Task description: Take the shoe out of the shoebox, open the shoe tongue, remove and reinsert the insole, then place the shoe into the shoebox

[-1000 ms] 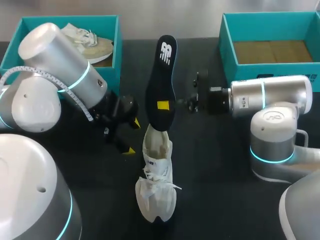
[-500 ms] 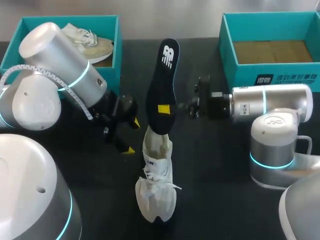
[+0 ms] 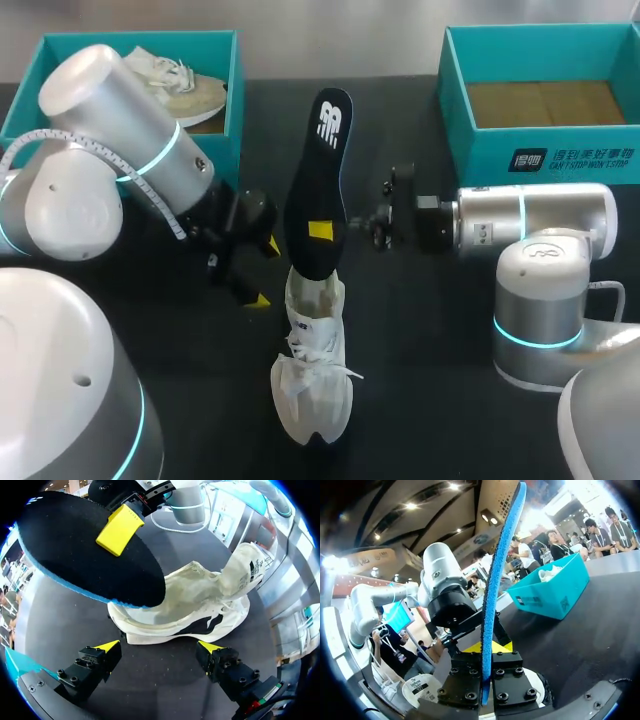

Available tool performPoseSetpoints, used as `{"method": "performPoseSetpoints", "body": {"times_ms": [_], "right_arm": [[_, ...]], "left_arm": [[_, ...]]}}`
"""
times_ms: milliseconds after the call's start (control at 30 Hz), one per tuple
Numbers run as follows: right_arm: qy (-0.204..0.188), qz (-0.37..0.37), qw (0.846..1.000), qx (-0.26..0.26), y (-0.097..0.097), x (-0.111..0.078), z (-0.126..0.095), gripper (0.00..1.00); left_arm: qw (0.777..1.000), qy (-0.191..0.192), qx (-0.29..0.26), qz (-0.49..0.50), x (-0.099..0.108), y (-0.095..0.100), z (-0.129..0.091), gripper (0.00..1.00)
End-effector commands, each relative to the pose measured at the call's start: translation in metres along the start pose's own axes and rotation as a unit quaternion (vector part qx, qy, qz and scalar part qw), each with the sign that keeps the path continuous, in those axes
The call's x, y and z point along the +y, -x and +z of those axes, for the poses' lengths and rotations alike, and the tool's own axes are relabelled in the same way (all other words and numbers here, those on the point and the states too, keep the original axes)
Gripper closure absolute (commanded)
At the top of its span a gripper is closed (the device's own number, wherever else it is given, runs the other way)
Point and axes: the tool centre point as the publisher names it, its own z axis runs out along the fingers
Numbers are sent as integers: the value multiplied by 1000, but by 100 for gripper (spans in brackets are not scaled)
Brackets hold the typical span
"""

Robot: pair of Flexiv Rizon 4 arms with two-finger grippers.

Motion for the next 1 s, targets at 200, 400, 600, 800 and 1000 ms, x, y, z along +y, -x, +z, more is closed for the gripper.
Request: {"method": "performPoseSetpoints", "body": {"times_ms": [200, 400, 600, 800, 1000], "right_arm": [[-7, -17, 1000, 10, 2, -3, 4, 100], [-7, -17, 1000, 10, 2, -3, 4, 100], [-14, -25, 999, 19, 11, -5, 7, 100], [-14, -38, 999, 27, 14, -7, 9, 100], [-10, -41, 999, 34, 15, -12, 11, 100]], "left_arm": [[1000, 0, 0, 0, 1, 0, 1, 0], [1000, 0, 0, 0, 1, 0, 1, 0], [1000, 0, 0, 0, 1, 0, 1, 0], [1000, 0, 0, 0, 1, 0, 1, 0], [1000, 0, 0, 0, 1, 0, 1, 0]]}}
